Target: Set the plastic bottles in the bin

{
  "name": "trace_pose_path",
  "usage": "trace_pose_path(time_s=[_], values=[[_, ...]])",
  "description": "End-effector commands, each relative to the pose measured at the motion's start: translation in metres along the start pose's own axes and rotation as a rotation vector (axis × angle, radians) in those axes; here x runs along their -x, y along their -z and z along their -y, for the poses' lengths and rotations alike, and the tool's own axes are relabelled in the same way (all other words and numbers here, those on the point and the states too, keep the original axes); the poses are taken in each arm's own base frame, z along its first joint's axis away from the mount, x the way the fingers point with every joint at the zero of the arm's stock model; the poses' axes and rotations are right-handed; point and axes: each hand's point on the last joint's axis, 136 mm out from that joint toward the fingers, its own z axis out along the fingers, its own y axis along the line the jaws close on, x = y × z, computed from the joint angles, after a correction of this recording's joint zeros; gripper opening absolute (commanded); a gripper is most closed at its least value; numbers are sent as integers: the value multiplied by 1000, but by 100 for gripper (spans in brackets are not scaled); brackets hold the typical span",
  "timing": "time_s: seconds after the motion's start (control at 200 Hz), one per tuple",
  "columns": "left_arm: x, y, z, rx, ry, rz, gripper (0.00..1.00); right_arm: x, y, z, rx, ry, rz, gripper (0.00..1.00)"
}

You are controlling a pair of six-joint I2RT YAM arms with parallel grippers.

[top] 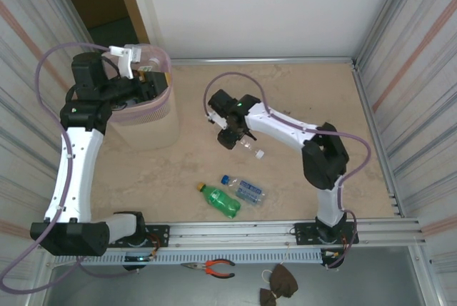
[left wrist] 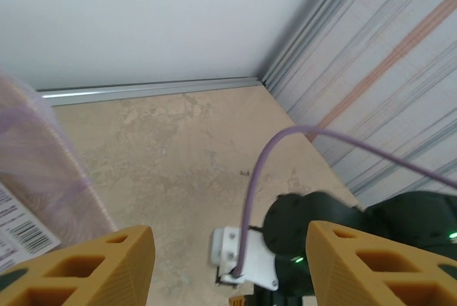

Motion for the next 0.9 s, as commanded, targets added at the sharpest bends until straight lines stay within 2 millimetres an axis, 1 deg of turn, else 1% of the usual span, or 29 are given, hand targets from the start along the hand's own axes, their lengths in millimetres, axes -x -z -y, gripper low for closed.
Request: trace_pose_path(time_s=[0.0, 0.085, 0.135, 0.255, 0.431, 0.561, 0.651, 0.751, 0.892], values=[[10, 3, 24, -69, -84, 52, 58, 17, 41, 9, 30, -83, 149, 60], [10, 0, 33, -99, -112, 58, 58, 25, 66, 16, 54, -134, 244, 60], [9, -2, 41, -133, -138, 62, 58, 29, 80, 19, 73, -164, 300, 59], [4, -5, 65, -231, -227, 68, 58, 39, 118, 27, 110, -228, 453, 58], [-10, -11, 101, -381, -355, 72, 58, 48, 182, 35, 176, -305, 705, 58], [-20, -14, 127, -480, -433, 80, 59, 47, 221, 42, 209, -338, 877, 58], [-28, -17, 145, -549, -483, 71, 59, 45, 249, 43, 235, -348, 980, 57], [-38, -19, 161, -617, -522, 60, 60, 41, 275, 41, 255, -341, 1071, 56], [-45, -25, 176, -668, -537, 51, 60, 36, 306, 37, 272, -320, 1166, 55]])
